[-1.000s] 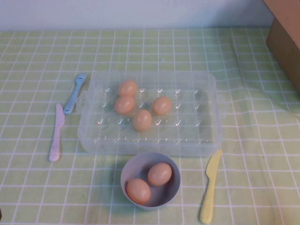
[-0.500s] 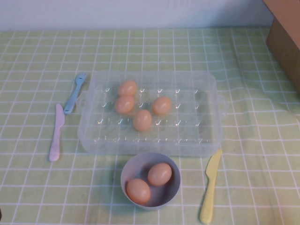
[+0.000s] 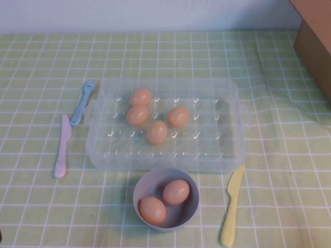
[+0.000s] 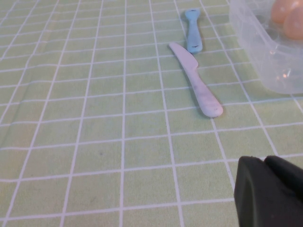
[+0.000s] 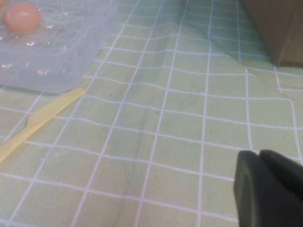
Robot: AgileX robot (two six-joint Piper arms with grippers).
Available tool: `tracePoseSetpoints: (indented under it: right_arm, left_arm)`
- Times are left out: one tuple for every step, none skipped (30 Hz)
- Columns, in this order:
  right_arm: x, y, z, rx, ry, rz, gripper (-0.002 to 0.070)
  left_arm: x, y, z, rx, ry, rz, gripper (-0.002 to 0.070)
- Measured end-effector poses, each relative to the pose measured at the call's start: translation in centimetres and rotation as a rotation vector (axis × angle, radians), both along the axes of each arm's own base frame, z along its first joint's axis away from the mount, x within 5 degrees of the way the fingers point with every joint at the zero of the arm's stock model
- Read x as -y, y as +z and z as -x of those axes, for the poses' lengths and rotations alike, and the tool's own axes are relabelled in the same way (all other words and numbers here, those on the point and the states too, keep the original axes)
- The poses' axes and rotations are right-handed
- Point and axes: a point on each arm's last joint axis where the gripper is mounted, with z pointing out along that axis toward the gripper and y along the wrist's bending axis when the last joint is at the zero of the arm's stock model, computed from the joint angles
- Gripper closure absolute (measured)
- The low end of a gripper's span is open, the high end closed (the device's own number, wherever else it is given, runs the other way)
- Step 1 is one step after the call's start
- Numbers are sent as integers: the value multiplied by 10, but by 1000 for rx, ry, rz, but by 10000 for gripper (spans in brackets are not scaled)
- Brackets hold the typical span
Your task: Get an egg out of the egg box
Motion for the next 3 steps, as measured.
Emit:
tracePoseSetpoints:
  right_arm:
    - [0, 0, 0, 0, 0, 0, 694]
    - [0, 0, 0, 0, 0, 0, 694]
    - [0, 0, 0, 0, 0, 0, 694]
  left_arm:
    - [0, 0, 0, 0, 0, 0, 679]
    - [0, 0, 0, 0, 0, 0, 679]
    - [0, 0, 0, 0, 0, 0, 679]
